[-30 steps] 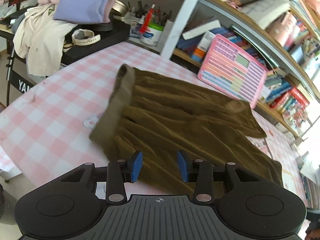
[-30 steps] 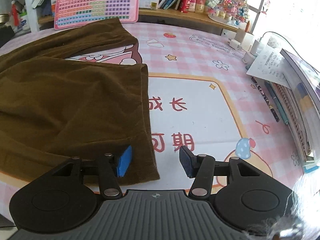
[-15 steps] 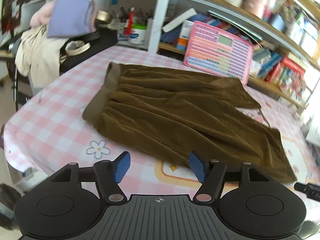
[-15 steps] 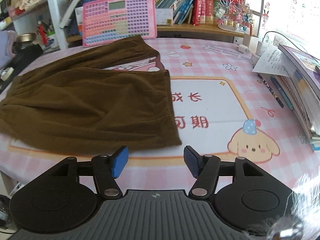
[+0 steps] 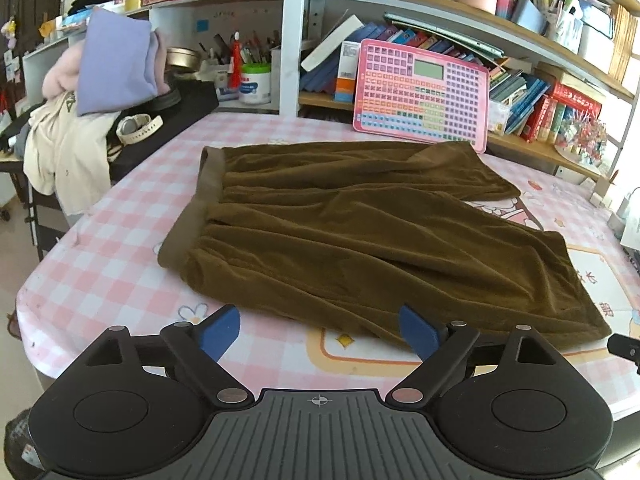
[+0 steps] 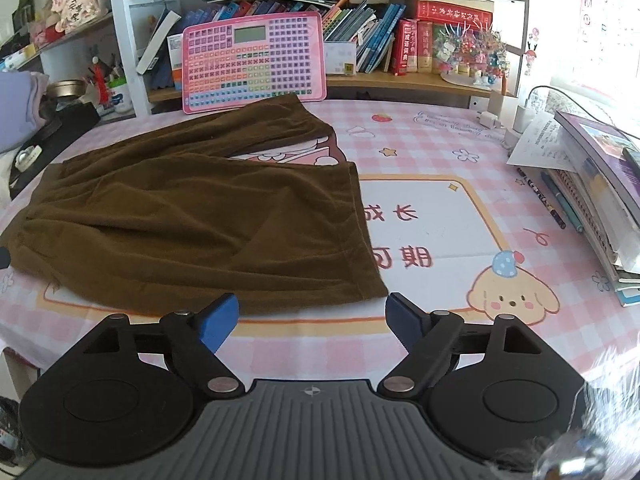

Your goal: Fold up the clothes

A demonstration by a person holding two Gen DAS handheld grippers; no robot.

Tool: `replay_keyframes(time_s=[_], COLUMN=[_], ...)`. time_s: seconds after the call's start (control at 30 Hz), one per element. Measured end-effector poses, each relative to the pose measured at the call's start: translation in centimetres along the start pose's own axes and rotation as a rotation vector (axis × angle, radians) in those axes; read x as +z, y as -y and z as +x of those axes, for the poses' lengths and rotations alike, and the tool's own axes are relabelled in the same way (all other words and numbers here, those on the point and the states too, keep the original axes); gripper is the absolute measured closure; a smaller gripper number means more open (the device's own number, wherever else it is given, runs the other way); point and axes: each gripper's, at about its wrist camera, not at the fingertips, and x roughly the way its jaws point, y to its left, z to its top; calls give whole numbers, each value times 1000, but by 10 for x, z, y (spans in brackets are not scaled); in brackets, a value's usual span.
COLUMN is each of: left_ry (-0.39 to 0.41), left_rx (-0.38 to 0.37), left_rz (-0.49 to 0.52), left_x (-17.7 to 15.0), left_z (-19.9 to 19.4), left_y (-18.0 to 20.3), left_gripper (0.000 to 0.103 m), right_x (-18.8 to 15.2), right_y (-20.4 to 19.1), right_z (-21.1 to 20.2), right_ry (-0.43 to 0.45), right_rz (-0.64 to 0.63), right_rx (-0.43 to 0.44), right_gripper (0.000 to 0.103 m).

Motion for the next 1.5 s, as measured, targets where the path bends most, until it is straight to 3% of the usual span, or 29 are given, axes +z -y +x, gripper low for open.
replay_keyframes(time_s=[0.3, 0.53, 0.93, 1.2, 1.5], left_ry=[-49, -42, -18, 17, 56], left_rx=[-36, -116, -161, -191, -105], left_rz=[20, 51, 51, 59, 105], left_x=[18, 38, 70, 97, 149], left_z=[32, 53, 83, 92, 118], left_y=[-30, -50, -98, -116, -122], left_gripper=[13, 13, 12, 12, 13], right_x=[8, 17, 39, 73, 172], right_y=[-44, -69, -96, -89, -54], right_z=[18, 29, 36, 49, 108], right_ry=[-24, -28, -10, 7, 51], right_rz=[-18, 20, 70, -7, -245], right_rx=[-45, -107, -205, -180, -24], right_gripper=[19, 17, 15, 14, 14])
